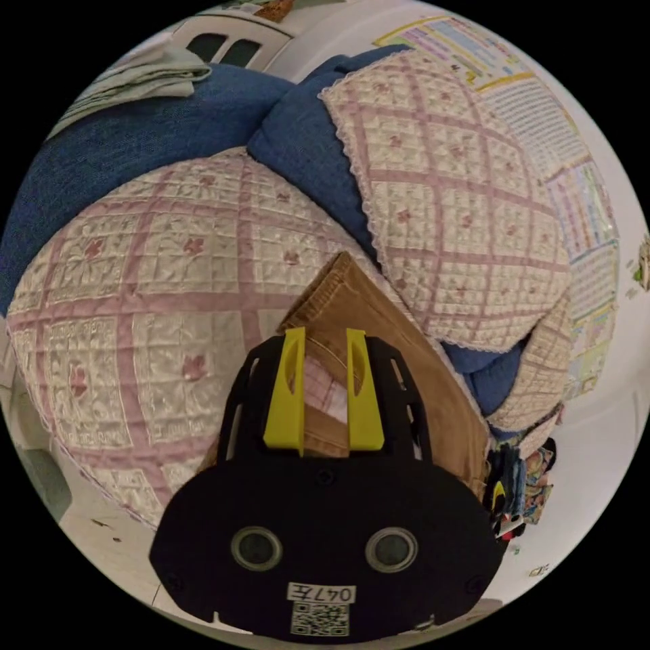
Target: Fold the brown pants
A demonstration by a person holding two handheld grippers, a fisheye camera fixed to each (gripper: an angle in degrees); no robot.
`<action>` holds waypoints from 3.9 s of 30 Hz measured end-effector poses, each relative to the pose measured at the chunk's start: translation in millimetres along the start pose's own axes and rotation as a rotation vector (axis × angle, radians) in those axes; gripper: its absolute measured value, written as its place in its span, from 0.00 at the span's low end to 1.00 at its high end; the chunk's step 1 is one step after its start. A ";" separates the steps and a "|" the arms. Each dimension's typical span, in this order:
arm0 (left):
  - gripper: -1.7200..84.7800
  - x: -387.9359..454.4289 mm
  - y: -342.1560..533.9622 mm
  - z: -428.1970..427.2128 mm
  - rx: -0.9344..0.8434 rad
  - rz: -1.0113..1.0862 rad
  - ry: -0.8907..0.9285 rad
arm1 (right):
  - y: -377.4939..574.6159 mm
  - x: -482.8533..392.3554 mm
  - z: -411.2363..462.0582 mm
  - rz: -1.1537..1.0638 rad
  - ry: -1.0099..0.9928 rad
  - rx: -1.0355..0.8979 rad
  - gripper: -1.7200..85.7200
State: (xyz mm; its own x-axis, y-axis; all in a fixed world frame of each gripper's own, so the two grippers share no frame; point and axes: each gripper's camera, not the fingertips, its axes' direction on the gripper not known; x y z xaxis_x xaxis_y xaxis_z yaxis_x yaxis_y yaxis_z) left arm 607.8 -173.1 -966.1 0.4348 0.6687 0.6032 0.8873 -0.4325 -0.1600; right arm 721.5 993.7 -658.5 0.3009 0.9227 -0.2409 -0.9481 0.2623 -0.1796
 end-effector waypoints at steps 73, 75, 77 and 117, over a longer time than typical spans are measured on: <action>0.09 307.6 -19.5 -400.0 0.146 0.625 -0.088 | 214.7 -255.2 469.7 -0.522 -0.101 -0.256 0.07; 0.09 332.0 10.6 -395.8 0.087 0.617 -0.036 | 252.5 -231.9 445.2 -0.419 -0.079 -0.314 0.07; 0.09 361.1 20.1 -391.4 0.016 0.658 -0.047 | 288.5 -209.0 421.4 -0.330 -0.034 -0.391 0.07; 0.01 770.6 -149.3 -476.7 -0.257 0.875 -0.343 | 355.2 -120.7 194.5 -0.423 0.361 -0.696 0.01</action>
State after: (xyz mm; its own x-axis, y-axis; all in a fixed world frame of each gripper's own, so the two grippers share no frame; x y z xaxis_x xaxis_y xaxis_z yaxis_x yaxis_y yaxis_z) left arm 737.0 118.5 -104.9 0.9817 0.1705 0.0852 0.1865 -0.9520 -0.2428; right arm 328.5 1030.4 -507.7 0.7372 0.6114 -0.2876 -0.5085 0.2218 -0.8320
